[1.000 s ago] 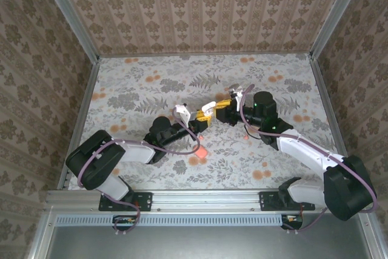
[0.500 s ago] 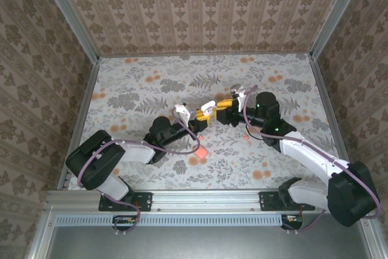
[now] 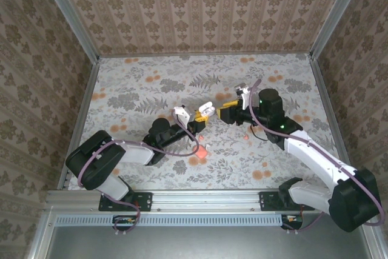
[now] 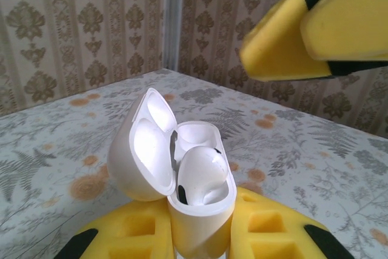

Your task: Insert the wireless bluetooth earbuds into the charging case

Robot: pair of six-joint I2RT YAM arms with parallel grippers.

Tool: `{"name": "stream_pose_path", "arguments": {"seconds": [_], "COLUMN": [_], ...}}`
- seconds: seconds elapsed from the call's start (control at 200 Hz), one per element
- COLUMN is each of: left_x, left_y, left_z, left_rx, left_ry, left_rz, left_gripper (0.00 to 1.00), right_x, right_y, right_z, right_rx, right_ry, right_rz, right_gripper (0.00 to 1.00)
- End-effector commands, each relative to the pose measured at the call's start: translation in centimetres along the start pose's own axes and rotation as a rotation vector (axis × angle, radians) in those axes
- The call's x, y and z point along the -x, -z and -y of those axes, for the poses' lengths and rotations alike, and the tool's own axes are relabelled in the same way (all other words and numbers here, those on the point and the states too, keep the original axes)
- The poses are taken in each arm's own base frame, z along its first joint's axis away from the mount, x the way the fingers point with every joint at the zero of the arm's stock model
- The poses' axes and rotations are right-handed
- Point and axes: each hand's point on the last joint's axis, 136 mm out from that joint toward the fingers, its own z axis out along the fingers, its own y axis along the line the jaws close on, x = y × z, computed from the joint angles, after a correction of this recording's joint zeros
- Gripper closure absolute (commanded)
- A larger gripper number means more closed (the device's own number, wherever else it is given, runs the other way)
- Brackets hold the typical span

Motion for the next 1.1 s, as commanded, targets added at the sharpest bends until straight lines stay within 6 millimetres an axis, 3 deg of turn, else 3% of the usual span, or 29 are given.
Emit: {"name": "stream_pose_path", "arguments": {"seconds": [0.0,0.14,0.23,0.29,0.38,0.655,0.87,1.095], "left_x": [1.0,0.6,0.4,0.2,-0.2,-0.3,-0.1,0.6], "left_y": [0.8,1.6,2.2,2.8,3.8,7.7,9.9,11.8], "left_z": [-1.5,-2.9,-3.4,-4.0,-5.2,-7.6,-8.1,-8.4], "left_rx": [0.081,0.170,0.201,0.236,0.317,0.506,0.548,0.568], "left_ry": [-0.029,-0.019,-0.015,-0.004,0.027,0.015,0.007,-0.005], "left_rz": [0.029,0.003,-0.020,-0.034,-0.074,-0.182,-0.194,-0.176], "left_gripper": [0.89,0.89,0.88,0.89,0.89,0.89,0.89,0.89], "right_x": [-2.8,-5.0,-6.9,-8.1,-9.3,-13.2,-14.6,-17.7], "right_y": [-0.4,-0.8,-0.8,-0.5,0.0,-2.2,-5.2,-6.9], "right_z": [1.4,1.5,0.8,1.1,2.0,2.5,2.0,2.8], "right_rx": [-0.061,-0.081,-0.109,-0.153,-0.227,-0.402,-0.473,-0.561], "right_ry": [-0.121,-0.175,-0.107,-0.069,-0.147,-0.523,-0.552,-0.532], "right_rz": [-0.159,-0.283,-0.405,-0.490,-0.615,-0.787,-0.854,-0.971], "right_gripper": [0.50,0.53,0.53,0.52,0.53,0.53,0.54,0.55]}}
